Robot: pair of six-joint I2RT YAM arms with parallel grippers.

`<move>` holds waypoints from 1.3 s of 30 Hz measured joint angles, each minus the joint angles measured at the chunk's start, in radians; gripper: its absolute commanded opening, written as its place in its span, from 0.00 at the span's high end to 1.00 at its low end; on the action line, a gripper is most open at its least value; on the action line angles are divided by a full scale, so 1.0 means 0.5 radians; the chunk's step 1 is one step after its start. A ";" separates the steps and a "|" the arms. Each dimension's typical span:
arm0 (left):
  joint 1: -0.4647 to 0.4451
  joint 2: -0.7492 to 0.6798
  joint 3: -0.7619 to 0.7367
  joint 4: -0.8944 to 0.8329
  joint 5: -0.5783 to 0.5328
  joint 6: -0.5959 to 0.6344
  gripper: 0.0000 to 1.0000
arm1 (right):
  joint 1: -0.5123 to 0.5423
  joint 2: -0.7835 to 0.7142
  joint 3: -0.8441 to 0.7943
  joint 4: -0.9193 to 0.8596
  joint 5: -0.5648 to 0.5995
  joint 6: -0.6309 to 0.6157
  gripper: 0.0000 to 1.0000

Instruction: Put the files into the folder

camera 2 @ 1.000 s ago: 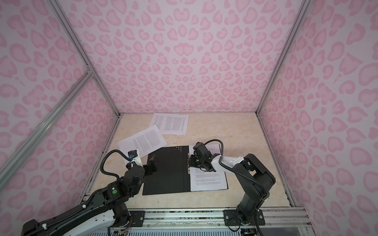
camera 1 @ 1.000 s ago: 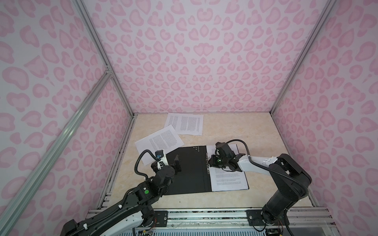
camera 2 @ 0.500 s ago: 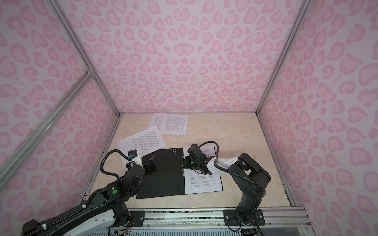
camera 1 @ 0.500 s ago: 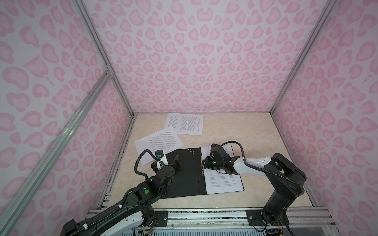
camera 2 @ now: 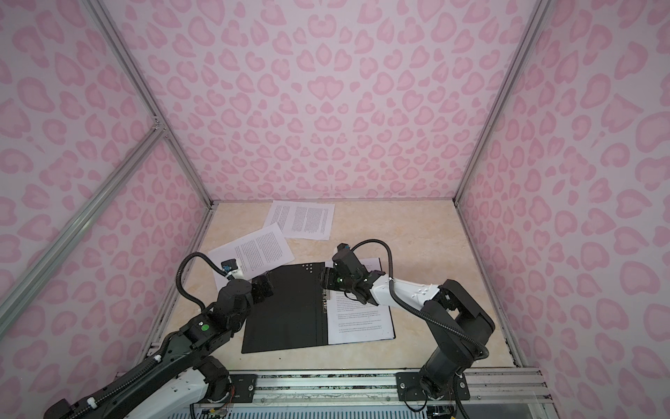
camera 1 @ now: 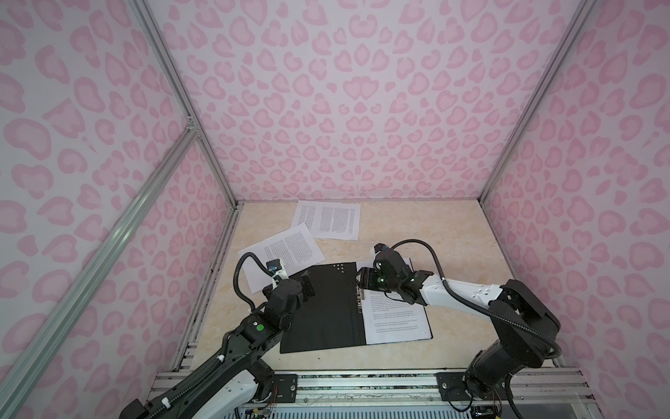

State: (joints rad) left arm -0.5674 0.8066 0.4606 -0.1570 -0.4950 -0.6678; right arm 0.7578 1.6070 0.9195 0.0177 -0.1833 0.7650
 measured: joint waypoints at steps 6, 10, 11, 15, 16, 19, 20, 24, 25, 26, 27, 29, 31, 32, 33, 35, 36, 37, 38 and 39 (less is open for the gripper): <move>0.436 0.351 0.209 -0.090 0.272 -0.092 0.03 | -0.033 0.109 0.264 -0.152 0.012 -0.212 0.02; 0.723 0.574 0.225 -0.095 0.375 -0.130 0.03 | -0.037 0.273 0.398 -0.151 -0.040 -0.285 0.01; 0.787 0.639 0.237 -0.095 0.407 -0.135 0.03 | -0.037 0.318 0.424 -0.149 -0.057 -0.298 0.02; 1.024 0.917 0.361 -0.076 0.565 -0.137 0.01 | -0.037 0.523 0.549 -0.136 -0.159 -0.327 0.02; 1.063 0.974 0.404 -0.056 0.584 -0.132 0.01 | -0.037 0.562 0.571 -0.136 -0.180 -0.333 0.02; 1.150 1.130 0.518 0.005 0.668 -0.112 0.01 | -0.039 0.661 0.635 -0.134 -0.242 -0.349 0.03; 1.172 1.175 0.545 0.021 0.686 -0.091 0.01 | -0.040 0.684 0.645 -0.133 -0.260 -0.352 0.04; 1.289 1.415 0.681 0.054 0.792 -0.074 0.00 | -0.043 0.816 0.703 -0.112 -0.348 -0.365 0.07; 1.311 1.467 0.711 0.056 0.802 -0.069 0.00 | -0.047 0.843 0.727 -0.105 -0.376 -0.359 0.08; 1.321 1.513 0.739 0.058 0.807 -0.060 0.00 | -0.051 0.860 0.747 -0.105 -0.397 -0.360 0.08; 1.329 1.558 0.764 0.062 0.832 -0.045 0.00 | -0.056 0.880 0.774 -0.108 -0.419 -0.360 0.08; 1.333 1.627 0.796 0.066 0.890 -0.031 0.00 | -0.068 0.916 0.829 -0.130 -0.452 -0.367 0.08; 1.337 1.696 0.812 0.071 0.944 -0.024 0.01 | -0.082 0.937 0.875 -0.140 -0.485 -0.386 0.08; 1.337 1.719 0.815 0.072 0.979 -0.023 0.01 | -0.087 0.941 0.890 -0.147 -0.496 -0.394 0.08; 1.336 1.743 0.819 0.081 0.993 0.002 0.01 | -0.093 0.941 0.906 -0.155 -0.510 -0.401 0.08; 1.337 1.764 0.825 0.121 1.035 0.004 0.02 | -0.110 0.951 0.943 -0.175 -0.526 -0.415 0.08; 1.339 1.769 0.822 0.143 1.060 -0.003 0.02 | -0.119 0.964 0.968 -0.185 -0.531 -0.417 0.08; 1.341 1.772 0.817 0.167 1.085 -0.010 0.02 | -0.131 0.981 0.997 -0.197 -0.539 -0.423 0.09; 1.339 1.777 0.815 0.185 1.097 -0.011 0.02 | -0.137 0.997 1.020 -0.213 -0.546 -0.426 0.09; 1.328 1.784 0.814 0.209 1.107 -0.018 0.02 | -0.146 1.017 1.051 -0.237 -0.557 -0.435 0.09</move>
State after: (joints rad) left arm 0.0963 1.6985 0.8677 -0.0525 0.0586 -0.6769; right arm 0.6846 2.1155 1.4448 -0.1005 -0.4618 0.5476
